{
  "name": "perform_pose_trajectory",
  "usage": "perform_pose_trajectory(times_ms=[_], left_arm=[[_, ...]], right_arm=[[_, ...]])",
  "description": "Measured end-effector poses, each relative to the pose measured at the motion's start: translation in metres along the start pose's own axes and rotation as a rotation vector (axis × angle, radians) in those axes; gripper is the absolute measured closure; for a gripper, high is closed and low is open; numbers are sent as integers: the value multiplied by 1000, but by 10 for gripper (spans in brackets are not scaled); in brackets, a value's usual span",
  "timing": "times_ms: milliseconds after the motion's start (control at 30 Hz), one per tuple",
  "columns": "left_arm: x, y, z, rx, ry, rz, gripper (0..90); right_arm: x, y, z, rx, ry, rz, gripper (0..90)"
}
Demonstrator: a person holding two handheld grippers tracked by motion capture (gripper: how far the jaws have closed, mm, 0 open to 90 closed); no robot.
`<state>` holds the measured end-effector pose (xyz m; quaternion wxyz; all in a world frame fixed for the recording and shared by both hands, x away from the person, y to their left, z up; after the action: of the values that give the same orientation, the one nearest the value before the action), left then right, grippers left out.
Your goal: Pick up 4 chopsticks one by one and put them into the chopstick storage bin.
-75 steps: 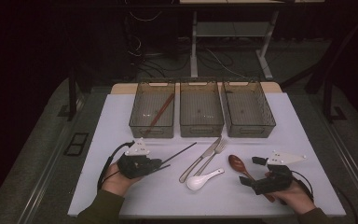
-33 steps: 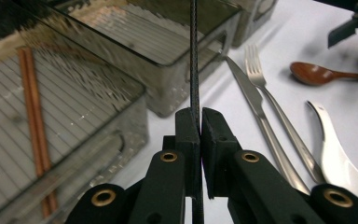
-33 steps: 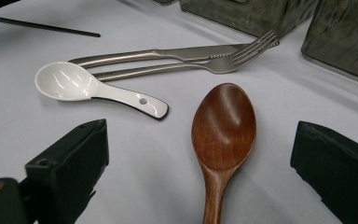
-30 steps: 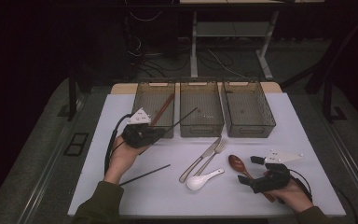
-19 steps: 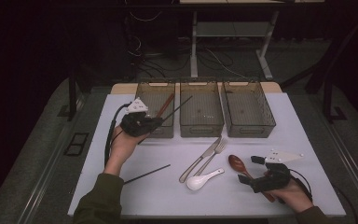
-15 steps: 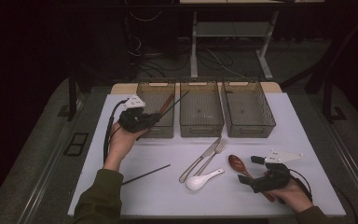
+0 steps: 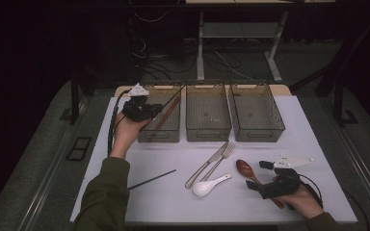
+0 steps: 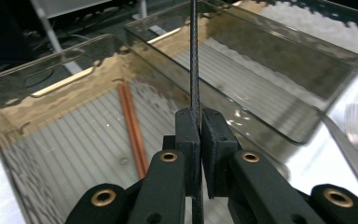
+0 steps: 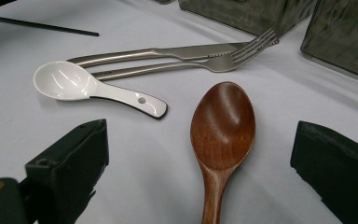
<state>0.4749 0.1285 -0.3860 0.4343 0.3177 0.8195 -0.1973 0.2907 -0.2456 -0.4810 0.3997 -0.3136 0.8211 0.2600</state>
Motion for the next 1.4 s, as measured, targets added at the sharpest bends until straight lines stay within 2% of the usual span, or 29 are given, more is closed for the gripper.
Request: perform_pose_trajectory(times_ms=[167, 333, 633, 967, 1200, 1400], left_arm=[[3, 14, 8, -38, 38, -3, 850], [7, 25, 14, -61, 58, -28, 850], [20, 35, 23, -79, 118, -57, 849], [25, 36, 25, -83, 133, -77, 834], [22, 35, 24, -87, 119, -78, 719], [18, 25, 15, -74, 87, -80, 634]], right_arm=[[0, 0, 0, -2, 0, -1, 40], [0, 1, 0, -7, 3, -1, 40], [0, 1, 0, -9, 4, -2, 40], [0, 1, -1, -8, 3, -4, 40], [0, 0, -1, -8, 2, -4, 41], [0, 0, -1, -8, 2, -4, 40]])
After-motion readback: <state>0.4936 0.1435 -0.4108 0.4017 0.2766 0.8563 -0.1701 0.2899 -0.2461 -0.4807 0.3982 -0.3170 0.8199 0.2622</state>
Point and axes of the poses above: each handheld gripper's, and its own axes: z roughly forward along the jaws, x roughly out of its underside, y roughly to its left, the point moved 6 cm from there along z, roughly forward along the jaws, and after that the axes turned 1 degree about x, right-handed, at the moved point
